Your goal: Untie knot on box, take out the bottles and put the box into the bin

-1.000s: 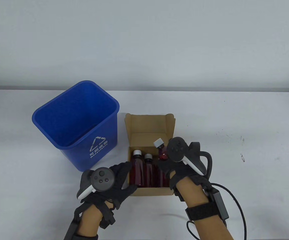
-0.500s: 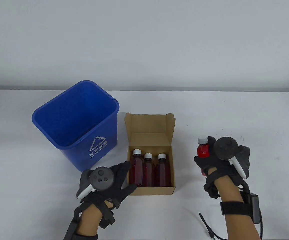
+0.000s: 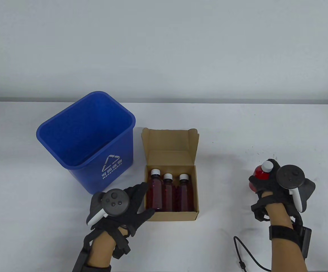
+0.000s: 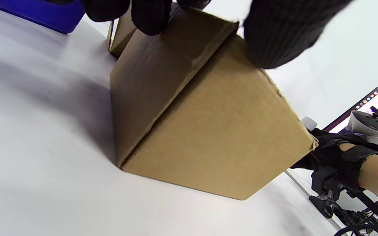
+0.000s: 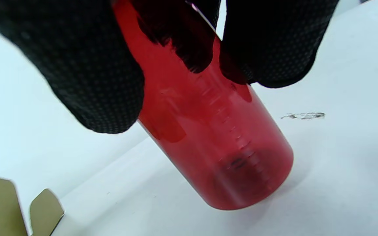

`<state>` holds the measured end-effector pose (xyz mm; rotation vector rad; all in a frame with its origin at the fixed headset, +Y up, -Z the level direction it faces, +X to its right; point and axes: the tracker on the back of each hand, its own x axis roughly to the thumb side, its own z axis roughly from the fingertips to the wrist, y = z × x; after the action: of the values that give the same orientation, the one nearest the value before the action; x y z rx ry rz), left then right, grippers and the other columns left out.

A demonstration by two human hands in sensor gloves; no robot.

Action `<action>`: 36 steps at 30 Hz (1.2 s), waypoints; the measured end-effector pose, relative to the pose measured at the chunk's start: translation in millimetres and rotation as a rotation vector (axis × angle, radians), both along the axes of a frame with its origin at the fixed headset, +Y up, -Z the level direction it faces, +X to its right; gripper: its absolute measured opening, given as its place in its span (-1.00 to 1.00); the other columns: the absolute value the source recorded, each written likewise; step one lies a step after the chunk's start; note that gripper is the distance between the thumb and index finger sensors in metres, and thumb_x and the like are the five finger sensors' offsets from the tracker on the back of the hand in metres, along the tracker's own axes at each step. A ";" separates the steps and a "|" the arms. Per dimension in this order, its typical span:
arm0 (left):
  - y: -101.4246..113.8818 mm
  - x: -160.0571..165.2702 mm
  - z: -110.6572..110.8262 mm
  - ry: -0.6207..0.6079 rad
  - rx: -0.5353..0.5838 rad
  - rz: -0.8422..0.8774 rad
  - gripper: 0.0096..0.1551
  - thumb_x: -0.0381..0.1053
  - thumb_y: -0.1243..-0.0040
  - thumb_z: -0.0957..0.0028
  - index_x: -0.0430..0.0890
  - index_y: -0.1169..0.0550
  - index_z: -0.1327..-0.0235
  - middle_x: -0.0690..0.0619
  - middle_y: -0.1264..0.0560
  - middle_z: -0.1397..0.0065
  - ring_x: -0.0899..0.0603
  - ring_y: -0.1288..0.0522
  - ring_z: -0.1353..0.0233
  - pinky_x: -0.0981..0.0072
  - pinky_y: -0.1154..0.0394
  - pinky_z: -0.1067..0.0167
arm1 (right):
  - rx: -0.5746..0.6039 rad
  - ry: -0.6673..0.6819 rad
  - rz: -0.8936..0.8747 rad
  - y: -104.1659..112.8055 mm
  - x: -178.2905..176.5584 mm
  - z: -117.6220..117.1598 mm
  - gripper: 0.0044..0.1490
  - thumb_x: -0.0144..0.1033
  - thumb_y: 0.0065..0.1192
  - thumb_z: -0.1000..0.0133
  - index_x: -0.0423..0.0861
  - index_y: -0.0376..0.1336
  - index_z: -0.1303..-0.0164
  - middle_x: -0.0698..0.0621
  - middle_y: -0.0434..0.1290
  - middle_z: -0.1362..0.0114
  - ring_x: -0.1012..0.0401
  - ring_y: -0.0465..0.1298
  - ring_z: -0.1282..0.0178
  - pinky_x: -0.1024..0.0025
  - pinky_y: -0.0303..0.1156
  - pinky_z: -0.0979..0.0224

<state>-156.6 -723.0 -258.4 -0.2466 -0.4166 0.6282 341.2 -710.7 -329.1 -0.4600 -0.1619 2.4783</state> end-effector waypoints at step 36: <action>0.0 -6.3 -0.7 0.018 -0.001 -0.005 0.10 0.30 -0.17 -0.08 -0.05 0.08 -0.68 -0.23 0.05 -0.68 -0.55 0.05 -0.62 -0.60 0.06 -0.43 | 0.142 0.033 -0.045 35.2 32.3 -16.6 0.27 0.11 0.43 0.03 -0.22 -0.24 -0.52 -0.19 -0.04 -0.58 -0.26 0.18 -0.49 -0.23 0.22 -0.40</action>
<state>-162.9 -722.9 -259.1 -0.2424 -0.3985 0.6255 373.5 -675.6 -345.8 -0.3590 -0.3087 2.4087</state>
